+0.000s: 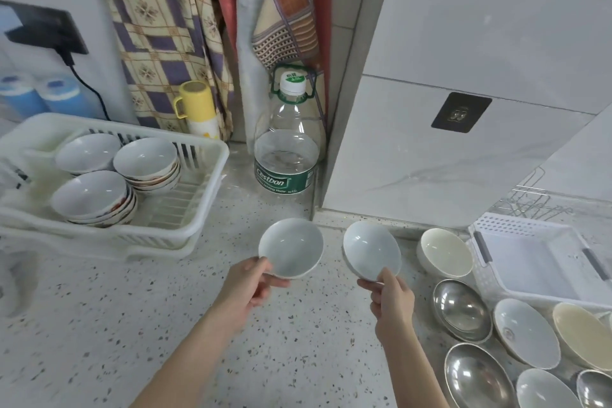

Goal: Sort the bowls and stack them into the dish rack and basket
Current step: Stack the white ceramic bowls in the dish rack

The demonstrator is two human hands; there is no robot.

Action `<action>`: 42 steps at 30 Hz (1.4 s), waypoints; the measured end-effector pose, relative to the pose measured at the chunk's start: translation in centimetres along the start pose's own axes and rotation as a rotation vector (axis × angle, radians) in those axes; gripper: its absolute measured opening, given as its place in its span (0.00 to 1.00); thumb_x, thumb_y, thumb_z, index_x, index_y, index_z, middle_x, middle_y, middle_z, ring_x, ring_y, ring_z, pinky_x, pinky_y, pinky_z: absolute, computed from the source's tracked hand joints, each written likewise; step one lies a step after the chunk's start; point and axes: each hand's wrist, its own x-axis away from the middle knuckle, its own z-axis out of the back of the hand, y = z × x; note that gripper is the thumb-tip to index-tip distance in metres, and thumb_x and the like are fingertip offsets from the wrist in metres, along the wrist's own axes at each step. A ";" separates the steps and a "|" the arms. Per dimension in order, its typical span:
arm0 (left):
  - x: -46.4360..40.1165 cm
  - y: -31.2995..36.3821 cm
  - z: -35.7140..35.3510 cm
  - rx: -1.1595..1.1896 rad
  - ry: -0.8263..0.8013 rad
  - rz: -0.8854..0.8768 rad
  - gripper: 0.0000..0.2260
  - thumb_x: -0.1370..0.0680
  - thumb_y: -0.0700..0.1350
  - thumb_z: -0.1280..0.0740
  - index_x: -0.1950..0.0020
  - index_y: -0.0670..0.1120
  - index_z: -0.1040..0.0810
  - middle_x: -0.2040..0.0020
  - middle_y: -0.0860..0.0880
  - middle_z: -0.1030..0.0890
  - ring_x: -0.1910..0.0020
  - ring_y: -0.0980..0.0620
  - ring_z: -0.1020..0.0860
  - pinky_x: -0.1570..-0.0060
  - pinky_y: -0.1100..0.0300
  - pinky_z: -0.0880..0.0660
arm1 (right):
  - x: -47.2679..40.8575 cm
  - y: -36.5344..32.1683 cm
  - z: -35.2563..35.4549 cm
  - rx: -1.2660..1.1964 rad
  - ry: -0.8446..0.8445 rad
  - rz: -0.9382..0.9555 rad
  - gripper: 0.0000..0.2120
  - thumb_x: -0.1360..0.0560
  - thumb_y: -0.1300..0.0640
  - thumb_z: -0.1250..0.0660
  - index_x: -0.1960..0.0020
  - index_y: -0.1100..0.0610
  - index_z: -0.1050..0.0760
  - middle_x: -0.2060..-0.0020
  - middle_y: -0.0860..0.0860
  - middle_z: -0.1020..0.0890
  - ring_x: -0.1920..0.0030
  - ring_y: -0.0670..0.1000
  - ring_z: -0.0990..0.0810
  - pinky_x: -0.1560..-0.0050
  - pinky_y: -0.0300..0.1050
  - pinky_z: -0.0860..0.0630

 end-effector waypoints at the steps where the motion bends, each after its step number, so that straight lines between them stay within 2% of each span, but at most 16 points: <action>1: 0.8 0.3 1.0 0.012 0.005 -0.028 0.12 0.22 0.39 0.40 0.41 0.42 0.23 0.57 0.36 0.14 0.79 0.55 0.37 0.80 0.65 0.41 | 0.6 -0.3 -0.6 0.019 -0.024 0.029 0.05 0.26 0.64 0.40 0.55 0.59 0.26 0.70 0.60 0.16 0.78 0.44 0.39 0.80 0.35 0.40; 5: 2.9 2.3 5.1 0.099 0.051 -0.138 0.11 0.22 0.39 0.40 0.42 0.41 0.23 0.57 0.34 0.15 0.79 0.55 0.37 0.81 0.65 0.40 | 3.3 -1.3 -3.4 0.105 -0.128 0.167 0.08 0.27 0.64 0.40 0.53 0.60 0.23 0.70 0.59 0.16 0.77 0.44 0.37 0.78 0.36 0.38; 8: 3.5 4.3 8.5 0.194 0.107 -0.206 0.10 0.21 0.39 0.41 0.43 0.40 0.23 0.57 0.33 0.16 0.80 0.56 0.37 0.83 0.66 0.41 | 5.2 -1.8 -6.2 0.152 -0.180 0.233 0.06 0.27 0.63 0.39 0.54 0.60 0.23 0.69 0.60 0.16 0.77 0.44 0.37 0.78 0.36 0.38; 13: 4.1 7.8 15.3 0.271 0.217 -0.335 0.07 0.22 0.39 0.40 0.48 0.39 0.23 0.61 0.36 0.15 0.81 0.56 0.38 0.83 0.67 0.42 | 8.5 -2.1 -11.9 0.243 -0.295 0.356 0.06 0.29 0.63 0.39 0.59 0.58 0.23 0.70 0.60 0.16 0.80 0.43 0.35 0.79 0.35 0.38; 18: 4.2 10.7 22.4 0.241 0.338 -0.388 0.09 0.22 0.41 0.38 0.50 0.36 0.22 0.60 0.37 0.15 0.81 0.55 0.38 0.83 0.66 0.43 | 11.6 -2.0 -19.4 0.453 -0.403 0.444 0.08 0.29 0.57 0.38 0.57 0.55 0.20 0.71 0.54 0.16 0.77 0.41 0.31 0.69 0.42 0.34; 21: 4.0 11.8 25.8 0.240 0.370 -0.402 0.06 0.23 0.40 0.38 0.54 0.39 0.23 0.61 0.37 0.15 0.81 0.55 0.39 0.83 0.65 0.45 | 13.0 -1.6 -23.8 0.592 -0.389 0.496 0.07 0.29 0.56 0.37 0.61 0.53 0.20 0.73 0.51 0.16 0.78 0.44 0.32 0.72 0.39 0.33; 24: 3.6 12.6 28.8 0.227 0.368 -0.406 0.07 0.23 0.40 0.38 0.53 0.39 0.22 0.60 0.37 0.14 0.81 0.55 0.39 0.82 0.65 0.44 | 13.5 -1.0 -27.3 0.732 -0.331 0.562 0.09 0.30 0.57 0.36 0.62 0.59 0.19 0.73 0.50 0.16 0.82 0.41 0.33 0.79 0.32 0.37; 26: 3.3 13.0 30.5 0.216 0.353 -0.409 0.08 0.23 0.41 0.37 0.55 0.38 0.20 0.59 0.37 0.14 0.80 0.55 0.39 0.82 0.66 0.43 | 13.5 -0.5 -29.0 0.828 -0.276 0.563 0.12 0.31 0.58 0.36 0.62 0.65 0.18 0.71 0.54 0.16 0.81 0.42 0.33 0.77 0.35 0.36; 28: 3.0 13.4 31.9 0.198 0.310 -0.423 0.11 0.24 0.42 0.36 0.62 0.44 0.15 0.59 0.38 0.14 0.80 0.56 0.39 0.81 0.67 0.42 | 13.6 -0.1 -30.3 0.902 -0.220 0.531 0.14 0.32 0.57 0.36 0.60 0.69 0.19 0.70 0.57 0.16 0.75 0.49 0.30 0.70 0.38 0.34; 30: 2.8 14.0 32.8 0.170 0.273 -0.427 0.12 0.26 0.44 0.35 0.66 0.49 0.14 0.59 0.40 0.14 0.80 0.56 0.39 0.80 0.67 0.42 | 13.6 0.3 -31.2 0.933 -0.185 0.498 0.15 0.32 0.58 0.36 0.60 0.70 0.19 0.71 0.56 0.16 0.73 0.50 0.28 0.68 0.40 0.31; 32: 2.3 14.4 33.6 0.148 0.252 -0.416 0.13 0.26 0.44 0.35 0.68 0.50 0.15 0.58 0.41 0.14 0.80 0.56 0.39 0.80 0.66 0.42 | 13.7 0.5 -32.0 0.951 -0.168 0.489 0.15 0.33 0.58 0.37 0.60 0.70 0.19 0.71 0.56 0.16 0.74 0.49 0.27 0.68 0.41 0.30; 33: 1.9 14.7 33.8 0.143 0.246 -0.407 0.12 0.26 0.45 0.35 0.67 0.49 0.16 0.58 0.41 0.14 0.80 0.55 0.39 0.80 0.66 0.42 | 13.7 0.6 -32.3 0.972 -0.165 0.493 0.15 0.33 0.58 0.37 0.60 0.70 0.19 0.72 0.56 0.16 0.74 0.50 0.27 0.67 0.41 0.30; 35: 1.1 14.9 34.3 0.140 0.235 -0.387 0.08 0.26 0.45 0.35 0.59 0.45 0.17 0.58 0.40 0.14 0.80 0.55 0.39 0.80 0.65 0.43 | 13.9 0.7 -32.9 1.032 -0.167 0.501 0.14 0.33 0.58 0.37 0.61 0.69 0.19 0.75 0.54 0.18 0.75 0.49 0.27 0.68 0.40 0.29; 38: 0.0 15.0 34.7 0.109 0.222 -0.374 0.08 0.24 0.43 0.36 0.51 0.40 0.20 0.58 0.40 0.14 0.80 0.56 0.39 0.81 0.66 0.42 | 13.9 0.7 -33.7 1.127 -0.153 0.495 0.14 0.34 0.59 0.37 0.60 0.69 0.19 0.77 0.52 0.22 0.75 0.50 0.28 0.70 0.40 0.31; 40: -0.6 15.0 34.8 0.089 0.207 -0.373 0.10 0.25 0.44 0.36 0.49 0.40 0.20 0.59 0.40 0.14 0.80 0.55 0.39 0.80 0.65 0.42 | 13.9 0.7 -34.2 1.203 -0.144 0.486 0.13 0.34 0.61 0.37 0.58 0.69 0.19 0.73 0.55 0.22 0.72 0.51 0.29 0.71 0.40 0.34; 42: -1.1 15.0 35.0 0.087 0.197 -0.365 0.11 0.26 0.44 0.36 0.49 0.39 0.20 0.59 0.40 0.14 0.80 0.55 0.39 0.80 0.65 0.42 | 13.6 0.9 -34.7 1.264 -0.143 0.480 0.10 0.34 0.61 0.38 0.59 0.67 0.21 0.66 0.58 0.17 0.69 0.53 0.27 0.73 0.39 0.35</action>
